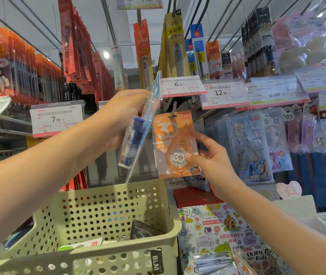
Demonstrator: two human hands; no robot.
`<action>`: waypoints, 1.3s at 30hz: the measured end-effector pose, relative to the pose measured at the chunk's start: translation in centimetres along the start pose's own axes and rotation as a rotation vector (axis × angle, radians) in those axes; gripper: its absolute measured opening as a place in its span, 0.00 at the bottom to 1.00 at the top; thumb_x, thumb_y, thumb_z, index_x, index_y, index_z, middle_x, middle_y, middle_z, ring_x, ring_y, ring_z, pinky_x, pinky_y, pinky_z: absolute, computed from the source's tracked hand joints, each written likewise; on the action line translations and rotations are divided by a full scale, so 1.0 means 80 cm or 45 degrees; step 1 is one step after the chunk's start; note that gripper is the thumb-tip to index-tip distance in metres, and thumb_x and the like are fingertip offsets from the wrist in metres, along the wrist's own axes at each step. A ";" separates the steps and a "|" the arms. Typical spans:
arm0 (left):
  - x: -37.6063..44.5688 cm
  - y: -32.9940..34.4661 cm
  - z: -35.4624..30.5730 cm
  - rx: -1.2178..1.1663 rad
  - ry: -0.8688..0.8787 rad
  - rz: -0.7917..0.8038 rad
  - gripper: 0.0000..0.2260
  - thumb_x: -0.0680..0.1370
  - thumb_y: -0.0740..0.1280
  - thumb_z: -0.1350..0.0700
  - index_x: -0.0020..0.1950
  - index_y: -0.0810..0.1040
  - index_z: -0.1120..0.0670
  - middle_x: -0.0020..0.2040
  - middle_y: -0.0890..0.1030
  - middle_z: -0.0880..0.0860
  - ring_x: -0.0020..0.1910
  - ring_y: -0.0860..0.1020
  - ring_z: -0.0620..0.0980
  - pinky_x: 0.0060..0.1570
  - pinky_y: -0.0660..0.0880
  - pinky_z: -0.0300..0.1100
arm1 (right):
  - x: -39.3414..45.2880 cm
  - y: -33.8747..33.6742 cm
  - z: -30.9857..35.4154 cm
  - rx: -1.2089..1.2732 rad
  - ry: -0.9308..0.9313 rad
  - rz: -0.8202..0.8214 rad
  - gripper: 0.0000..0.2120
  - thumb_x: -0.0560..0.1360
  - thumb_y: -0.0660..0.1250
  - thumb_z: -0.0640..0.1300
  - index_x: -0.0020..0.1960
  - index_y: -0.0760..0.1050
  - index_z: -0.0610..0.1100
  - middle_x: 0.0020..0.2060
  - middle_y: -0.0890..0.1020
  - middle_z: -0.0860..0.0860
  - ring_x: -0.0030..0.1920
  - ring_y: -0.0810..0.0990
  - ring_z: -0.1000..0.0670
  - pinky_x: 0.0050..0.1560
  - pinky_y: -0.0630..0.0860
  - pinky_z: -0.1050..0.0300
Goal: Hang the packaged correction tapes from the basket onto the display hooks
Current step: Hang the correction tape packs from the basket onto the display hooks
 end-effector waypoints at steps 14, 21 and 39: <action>-0.003 0.002 -0.002 0.098 0.019 -0.035 0.10 0.81 0.57 0.55 0.47 0.73 0.59 0.18 0.69 0.45 0.18 0.67 0.40 0.22 0.65 0.34 | 0.027 0.005 -0.034 -0.146 0.117 -0.065 0.27 0.73 0.62 0.30 0.65 0.71 0.55 0.55 0.80 0.37 0.51 0.77 0.32 0.49 0.78 0.47; -0.012 0.003 -0.008 0.085 -0.027 -0.050 0.10 0.81 0.57 0.55 0.45 0.72 0.59 0.18 0.71 0.44 0.17 0.69 0.39 0.20 0.66 0.32 | 0.029 0.008 -0.040 -0.138 0.120 -0.072 0.28 0.72 0.63 0.30 0.62 0.72 0.58 0.54 0.79 0.37 0.56 0.75 0.31 0.51 0.77 0.39; -0.045 0.040 -0.014 -0.311 -0.125 -0.271 0.12 0.81 0.56 0.59 0.41 0.74 0.59 0.24 0.78 0.47 0.19 0.75 0.40 0.20 0.70 0.31 | -0.057 0.045 0.040 -0.139 -0.367 0.068 0.33 0.67 0.63 0.55 0.69 0.64 0.47 0.67 0.72 0.52 0.68 0.69 0.54 0.68 0.67 0.48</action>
Point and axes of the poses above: each hand's wrist, its own x-axis towards the middle knuckle, its own y-axis out of the palm, z = x × y, the point moved 4 cm from there along x, towards the middle knuckle
